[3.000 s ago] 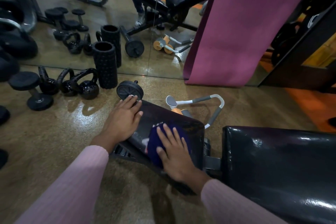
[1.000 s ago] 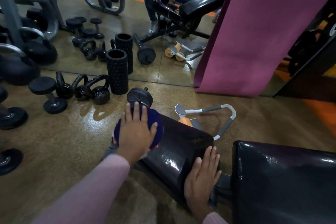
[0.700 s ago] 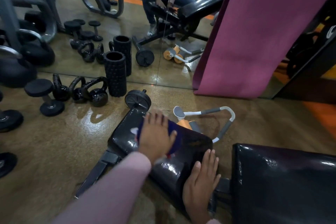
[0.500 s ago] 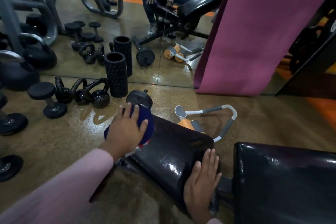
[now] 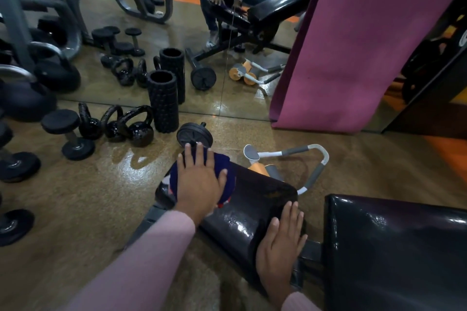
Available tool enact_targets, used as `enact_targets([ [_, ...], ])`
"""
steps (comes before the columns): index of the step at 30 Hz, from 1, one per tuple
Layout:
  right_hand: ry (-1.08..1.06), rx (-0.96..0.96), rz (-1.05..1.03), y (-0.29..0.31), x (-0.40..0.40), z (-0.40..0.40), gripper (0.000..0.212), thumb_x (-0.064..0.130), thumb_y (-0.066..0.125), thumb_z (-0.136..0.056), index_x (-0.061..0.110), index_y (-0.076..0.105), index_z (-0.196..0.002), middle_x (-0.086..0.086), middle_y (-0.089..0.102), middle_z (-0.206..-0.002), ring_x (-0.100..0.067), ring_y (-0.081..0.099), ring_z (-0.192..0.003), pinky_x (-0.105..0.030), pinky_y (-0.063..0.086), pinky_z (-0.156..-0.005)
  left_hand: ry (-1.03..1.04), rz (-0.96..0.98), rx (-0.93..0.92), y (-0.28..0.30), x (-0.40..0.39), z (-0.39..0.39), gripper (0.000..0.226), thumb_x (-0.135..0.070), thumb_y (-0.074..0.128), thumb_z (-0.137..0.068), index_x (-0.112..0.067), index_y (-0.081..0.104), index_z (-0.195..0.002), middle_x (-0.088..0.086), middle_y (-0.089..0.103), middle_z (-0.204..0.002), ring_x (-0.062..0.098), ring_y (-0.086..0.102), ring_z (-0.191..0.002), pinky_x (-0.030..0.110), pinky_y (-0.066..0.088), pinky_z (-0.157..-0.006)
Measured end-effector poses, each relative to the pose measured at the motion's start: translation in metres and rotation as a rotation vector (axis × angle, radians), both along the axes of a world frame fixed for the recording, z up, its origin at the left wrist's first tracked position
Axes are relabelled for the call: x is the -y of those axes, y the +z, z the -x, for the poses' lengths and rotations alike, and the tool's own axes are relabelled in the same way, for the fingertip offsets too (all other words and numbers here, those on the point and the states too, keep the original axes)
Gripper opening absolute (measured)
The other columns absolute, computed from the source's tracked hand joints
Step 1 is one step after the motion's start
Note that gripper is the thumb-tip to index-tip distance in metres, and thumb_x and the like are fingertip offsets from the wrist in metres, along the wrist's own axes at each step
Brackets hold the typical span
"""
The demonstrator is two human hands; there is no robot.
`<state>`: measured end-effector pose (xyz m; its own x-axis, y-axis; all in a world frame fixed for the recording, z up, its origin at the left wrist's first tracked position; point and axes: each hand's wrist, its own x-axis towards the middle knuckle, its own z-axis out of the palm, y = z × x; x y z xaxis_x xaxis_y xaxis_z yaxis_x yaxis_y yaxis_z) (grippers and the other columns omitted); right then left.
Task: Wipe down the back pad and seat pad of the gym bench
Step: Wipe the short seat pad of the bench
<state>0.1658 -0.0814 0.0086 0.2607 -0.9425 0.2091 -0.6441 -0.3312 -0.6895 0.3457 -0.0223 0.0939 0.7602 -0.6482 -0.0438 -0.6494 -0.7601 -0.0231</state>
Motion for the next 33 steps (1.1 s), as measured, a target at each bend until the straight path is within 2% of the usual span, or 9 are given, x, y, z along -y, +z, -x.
enact_targets([
  [3,0.005,-0.015,0.011,-0.001,0.000,-0.001,0.063,0.048,0.009,-0.094,0.024,0.021,-0.152,0.013,0.013,-0.159,-0.004,0.000,-0.146,-0.048,0.000,-0.118,-0.101,-0.026,0.024,-0.009,-0.001,0.046,0.070,-0.055,0.009,-0.096,-0.014,-0.009,-0.150,0.016,-0.013,-0.157,0.042,-0.017,-0.141,0.058,-0.006,-0.113],
  [6,0.005,-0.024,0.003,0.001,-0.001,-0.001,0.065,0.051,0.006,-0.093,0.025,0.019,-0.151,0.015,0.010,-0.158,-0.003,-0.002,-0.145,-0.043,-0.003,-0.118,-0.244,-0.067,-0.018,-0.017,0.014,0.063,0.070,-0.054,0.010,-0.096,-0.013,-0.005,-0.151,0.016,-0.008,-0.158,0.039,-0.016,-0.142,0.056,-0.009,-0.112],
  [10,0.006,-0.028,0.017,0.000,-0.001,-0.001,0.065,0.049,0.008,-0.093,0.024,0.023,-0.151,0.013,0.014,-0.158,-0.003,0.001,-0.145,-0.043,0.000,-0.118,-0.151,-0.030,0.056,-0.011,0.026,0.006,0.071,-0.056,0.008,-0.095,-0.014,0.009,-0.152,0.014,0.007,-0.159,0.035,-0.002,-0.145,0.054,0.003,-0.116],
  [14,0.024,-0.087,-0.005,-0.001,0.001,0.001,0.066,0.049,0.004,-0.093,0.025,0.020,-0.152,0.013,0.012,-0.159,-0.002,-0.005,-0.146,-0.042,-0.003,-0.119,0.006,0.078,-0.063,-0.004,-0.012,-0.034,0.070,-0.058,0.008,-0.094,-0.018,0.006,-0.152,0.012,0.008,-0.159,0.037,0.003,-0.144,0.052,0.015,-0.116],
  [18,0.042,-0.089,-0.010,0.001,-0.001,-0.001,0.066,0.050,0.004,-0.093,0.026,0.020,-0.152,0.014,0.012,-0.159,-0.001,-0.005,-0.146,-0.039,-0.003,-0.119,-0.129,0.006,0.036,-0.005,-0.018,0.016,0.068,-0.056,0.009,-0.095,-0.020,0.000,-0.152,0.008,0.000,-0.160,0.037,-0.008,-0.144,0.053,0.001,-0.116],
  [21,0.038,-0.061,-0.026,0.000,0.000,0.000,0.067,0.051,0.004,-0.091,0.027,0.021,-0.151,0.014,0.014,-0.159,0.001,-0.004,-0.145,-0.038,-0.002,-0.119,-0.216,-0.012,0.038,-0.007,0.014,0.017,0.068,-0.056,0.012,-0.094,-0.019,0.015,-0.151,0.008,0.014,-0.159,0.034,0.002,-0.145,0.055,0.004,-0.115],
  [25,0.051,-0.070,-0.045,-0.001,0.003,0.001,0.069,0.053,0.004,-0.090,0.027,0.023,-0.151,0.014,0.015,-0.158,0.002,-0.003,-0.144,-0.037,0.000,-0.119,-0.152,0.025,0.023,-0.006,0.020,-0.022,0.068,-0.058,0.015,-0.094,-0.018,0.031,-0.146,0.008,0.029,-0.154,0.032,0.016,-0.143,0.051,0.013,-0.115],
  [29,0.046,-0.052,-0.036,0.000,0.001,0.000,0.067,0.051,0.006,-0.092,0.025,0.026,-0.150,0.012,0.019,-0.158,-0.002,0.002,-0.145,-0.037,0.003,-0.119,-0.087,0.061,0.008,-0.002,-0.014,-0.019,0.067,-0.057,0.013,-0.095,-0.022,0.015,-0.151,0.005,0.014,-0.159,0.032,0.008,-0.144,0.048,0.012,-0.116],
  [33,0.067,-0.050,-0.028,0.002,0.000,-0.001,0.066,0.050,0.007,-0.093,0.024,0.027,-0.150,0.012,0.020,-0.158,-0.004,0.005,-0.146,-0.037,0.005,-0.120,-0.205,0.000,0.052,-0.007,-0.002,0.008,0.066,-0.055,0.011,-0.095,-0.022,0.010,-0.152,0.006,0.010,-0.160,0.034,-0.001,-0.145,0.052,0.004,-0.116],
])
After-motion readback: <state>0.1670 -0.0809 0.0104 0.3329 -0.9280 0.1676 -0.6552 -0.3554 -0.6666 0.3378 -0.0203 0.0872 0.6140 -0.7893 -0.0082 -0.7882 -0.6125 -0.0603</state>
